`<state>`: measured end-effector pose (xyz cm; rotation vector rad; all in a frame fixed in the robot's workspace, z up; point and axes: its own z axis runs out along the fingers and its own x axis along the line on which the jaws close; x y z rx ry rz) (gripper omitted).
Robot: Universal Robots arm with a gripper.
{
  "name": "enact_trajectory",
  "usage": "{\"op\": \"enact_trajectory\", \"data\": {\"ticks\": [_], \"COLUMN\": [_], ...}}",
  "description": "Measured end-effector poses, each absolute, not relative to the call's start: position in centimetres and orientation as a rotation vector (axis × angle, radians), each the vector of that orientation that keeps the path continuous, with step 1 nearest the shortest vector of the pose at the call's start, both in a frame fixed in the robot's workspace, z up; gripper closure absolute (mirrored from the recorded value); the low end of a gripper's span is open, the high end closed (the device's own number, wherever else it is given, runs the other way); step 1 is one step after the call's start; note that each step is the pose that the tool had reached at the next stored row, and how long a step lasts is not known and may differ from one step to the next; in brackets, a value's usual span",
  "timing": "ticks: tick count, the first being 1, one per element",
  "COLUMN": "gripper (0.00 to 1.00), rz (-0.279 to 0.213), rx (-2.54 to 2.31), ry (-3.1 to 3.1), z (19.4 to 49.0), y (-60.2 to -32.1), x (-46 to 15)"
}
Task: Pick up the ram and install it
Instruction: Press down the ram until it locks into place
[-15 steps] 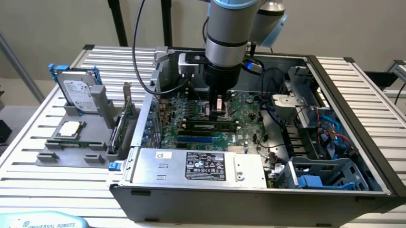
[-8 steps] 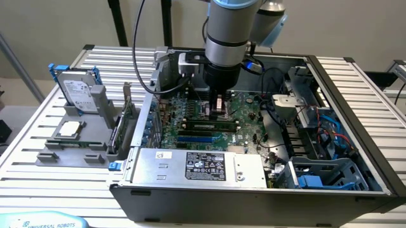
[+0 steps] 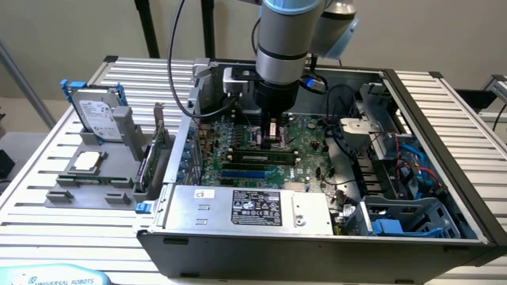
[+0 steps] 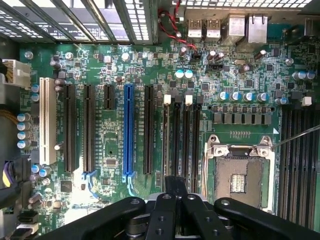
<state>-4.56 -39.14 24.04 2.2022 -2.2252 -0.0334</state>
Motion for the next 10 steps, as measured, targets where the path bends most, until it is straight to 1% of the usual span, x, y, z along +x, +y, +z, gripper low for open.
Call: {"op": "enact_trajectory", "data": {"ticks": [10], "gripper": [0.89], "rz": [-0.03], "rx": [2.201], "ry": [-2.224], "z": [23.5], "y": [-39.14], "x": [-4.61]}}
